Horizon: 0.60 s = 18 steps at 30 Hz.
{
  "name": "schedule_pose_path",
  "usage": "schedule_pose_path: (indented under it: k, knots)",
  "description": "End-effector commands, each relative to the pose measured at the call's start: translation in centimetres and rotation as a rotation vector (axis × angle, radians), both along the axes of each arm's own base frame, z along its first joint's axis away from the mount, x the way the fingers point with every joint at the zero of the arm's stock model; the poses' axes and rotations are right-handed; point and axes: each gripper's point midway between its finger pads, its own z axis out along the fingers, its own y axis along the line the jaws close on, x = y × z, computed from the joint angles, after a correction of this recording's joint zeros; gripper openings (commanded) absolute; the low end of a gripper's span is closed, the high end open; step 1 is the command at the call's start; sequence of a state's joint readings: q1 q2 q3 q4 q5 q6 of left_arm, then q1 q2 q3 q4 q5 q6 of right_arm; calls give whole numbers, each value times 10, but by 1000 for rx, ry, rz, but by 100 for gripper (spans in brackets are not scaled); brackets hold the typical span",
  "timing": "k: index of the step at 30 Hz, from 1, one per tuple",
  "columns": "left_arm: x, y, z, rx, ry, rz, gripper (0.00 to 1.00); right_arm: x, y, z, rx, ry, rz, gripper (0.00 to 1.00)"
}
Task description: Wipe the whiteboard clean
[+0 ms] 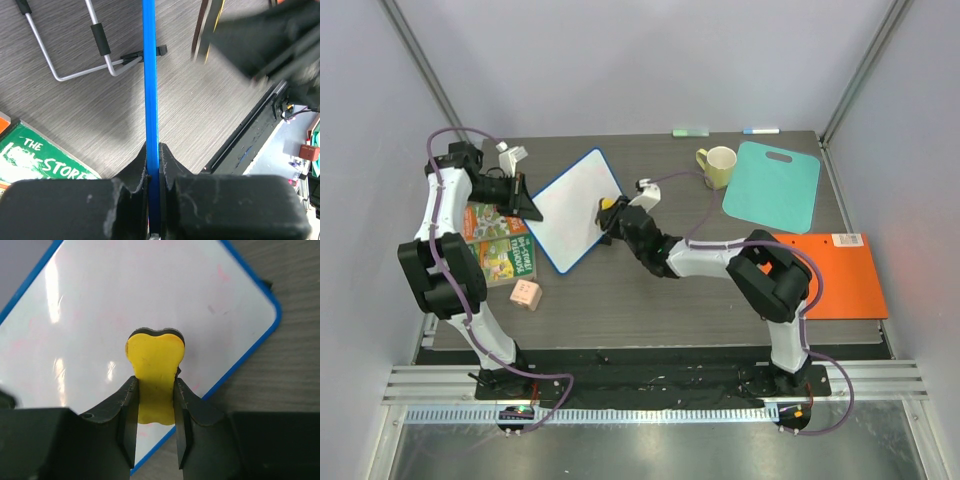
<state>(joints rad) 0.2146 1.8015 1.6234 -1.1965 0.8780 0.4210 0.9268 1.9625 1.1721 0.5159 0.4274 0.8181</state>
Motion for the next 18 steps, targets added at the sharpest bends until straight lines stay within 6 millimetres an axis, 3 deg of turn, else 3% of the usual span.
schedule_pose_path:
  k: [1, 5, 12, 15, 18]
  knots:
    - [-8, -9, 26, -64, -36, -1, 0, 35, -20, 42, -22, -87, -63, 1]
    - [-10, -9, 25, -60, -37, -1, 0, 60, -25, 46, -27, -93, -78, 1]
    - [-13, -9, 24, -54, -34, -10, 0, 79, -14, 60, -17, -111, -59, 1]
    - [-14, -8, 25, -52, -35, -8, 0, 82, -3, 50, -22, -90, -28, 1]
    - [-13, -8, 25, -56, -35, -8, 0, 78, -1, 26, -43, -56, -4, 1]
